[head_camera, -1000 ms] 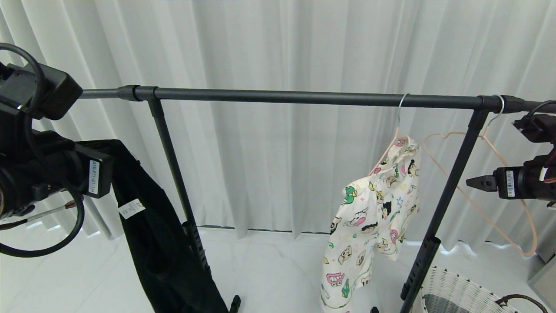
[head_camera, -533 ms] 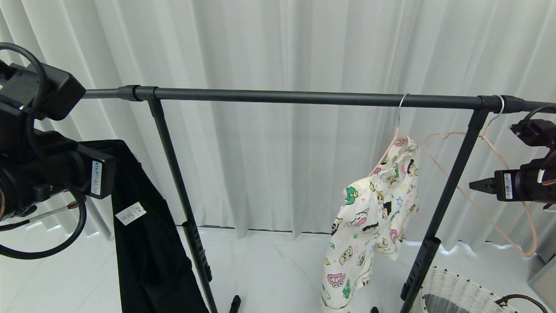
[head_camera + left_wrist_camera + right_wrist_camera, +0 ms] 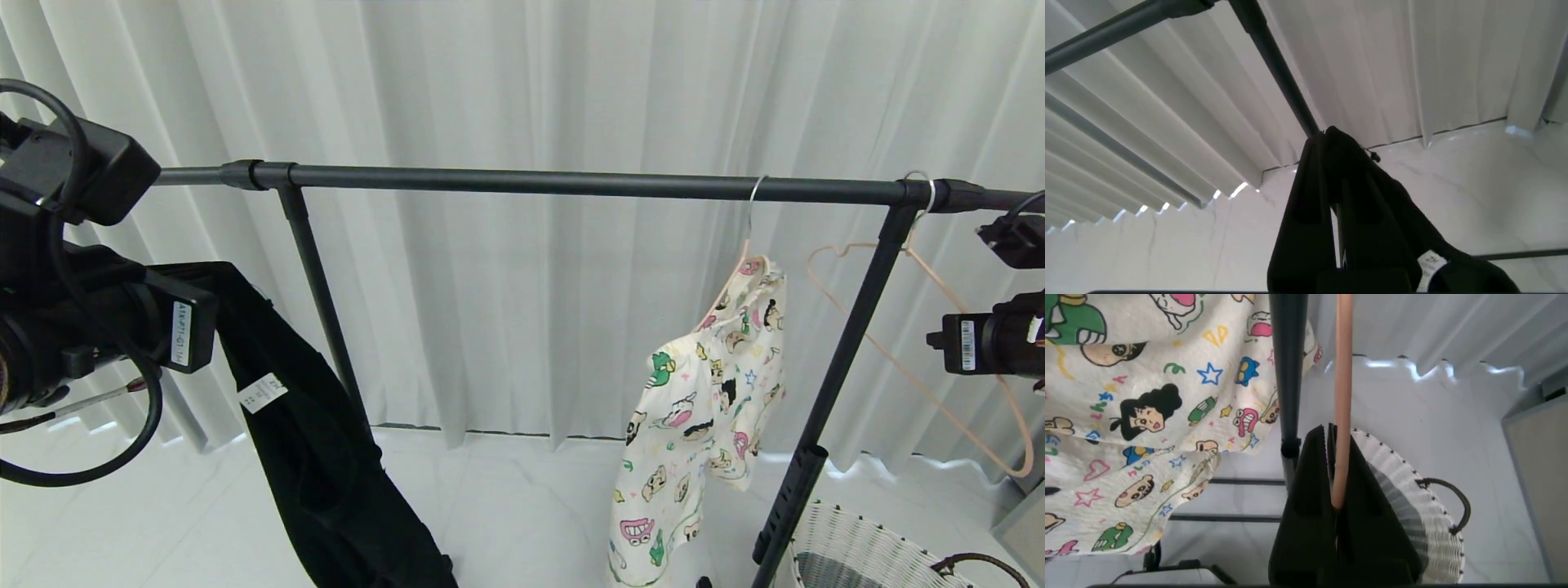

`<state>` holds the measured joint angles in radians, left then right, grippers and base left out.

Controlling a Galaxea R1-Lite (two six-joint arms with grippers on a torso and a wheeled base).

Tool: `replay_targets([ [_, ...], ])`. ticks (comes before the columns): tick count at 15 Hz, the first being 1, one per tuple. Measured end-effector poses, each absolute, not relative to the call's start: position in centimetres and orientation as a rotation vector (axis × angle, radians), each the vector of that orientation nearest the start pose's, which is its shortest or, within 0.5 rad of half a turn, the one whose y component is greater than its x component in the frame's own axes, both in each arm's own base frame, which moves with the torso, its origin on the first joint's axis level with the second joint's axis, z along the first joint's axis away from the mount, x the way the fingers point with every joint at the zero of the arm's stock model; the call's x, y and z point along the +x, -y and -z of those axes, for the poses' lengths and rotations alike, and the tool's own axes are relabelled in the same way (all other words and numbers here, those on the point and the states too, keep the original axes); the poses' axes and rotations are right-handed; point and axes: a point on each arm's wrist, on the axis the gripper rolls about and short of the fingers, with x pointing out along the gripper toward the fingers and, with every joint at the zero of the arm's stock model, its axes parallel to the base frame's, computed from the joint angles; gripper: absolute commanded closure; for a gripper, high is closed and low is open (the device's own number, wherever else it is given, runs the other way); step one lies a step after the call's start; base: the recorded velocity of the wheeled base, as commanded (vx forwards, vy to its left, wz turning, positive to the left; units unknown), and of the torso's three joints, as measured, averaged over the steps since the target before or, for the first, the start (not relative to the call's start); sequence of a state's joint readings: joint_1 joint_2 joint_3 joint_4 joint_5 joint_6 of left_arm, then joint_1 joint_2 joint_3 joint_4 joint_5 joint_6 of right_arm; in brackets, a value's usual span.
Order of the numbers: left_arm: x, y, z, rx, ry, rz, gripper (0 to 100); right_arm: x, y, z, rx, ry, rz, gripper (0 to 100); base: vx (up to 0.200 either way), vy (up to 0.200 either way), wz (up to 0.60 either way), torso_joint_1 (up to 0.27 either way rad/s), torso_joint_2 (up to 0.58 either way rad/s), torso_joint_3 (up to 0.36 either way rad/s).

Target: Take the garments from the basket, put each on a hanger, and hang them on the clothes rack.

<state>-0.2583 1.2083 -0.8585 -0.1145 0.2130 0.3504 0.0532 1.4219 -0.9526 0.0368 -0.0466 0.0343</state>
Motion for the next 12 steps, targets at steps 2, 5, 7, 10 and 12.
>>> replay_targets([
  [2, 17.8, 4.2, -26.8, 0.403, -0.217, 0.084, 100, 23.0, -1.1, -23.8, 0.01, -0.437, 0.001, 100, 0.0, 0.0, 0.0, 0.0, 0.0, 0.0],
  [5, 17.7, 4.2, -27.0, 0.4, -0.211, 0.083, 100, 21.9, -1.1, -24.0, 0.01, -0.401, 0.002, 100, 0.0, 0.0, 0.0, 0.0, 0.0, 0.0],
  [7, 17.6, 4.1, -27.0, 0.398, -0.208, 0.082, 100, 21.1, -1.0, -24.3, 0.01, -0.382, 0.002, 100, 0.0, 0.0, 0.0, 0.0, 0.0, 0.0],
  [10, 17.4, 4.1, -27.1, 0.395, -0.203, 0.077, 100, 19.2, -0.9, -24.7, 0.009, -0.352, 0.001, 100, 0.0, 0.0, 0.0, 0.0, 0.0, 0.0],
  [12, 17.3, 4.0, -27.3, 0.391, -0.183, 0.063, 100, 17.3, -0.8, -24.4, 0.007, -0.351, 0.0, 100, 0.0, 0.0, 0.0, 0.0, 0.0, 0.0],
])
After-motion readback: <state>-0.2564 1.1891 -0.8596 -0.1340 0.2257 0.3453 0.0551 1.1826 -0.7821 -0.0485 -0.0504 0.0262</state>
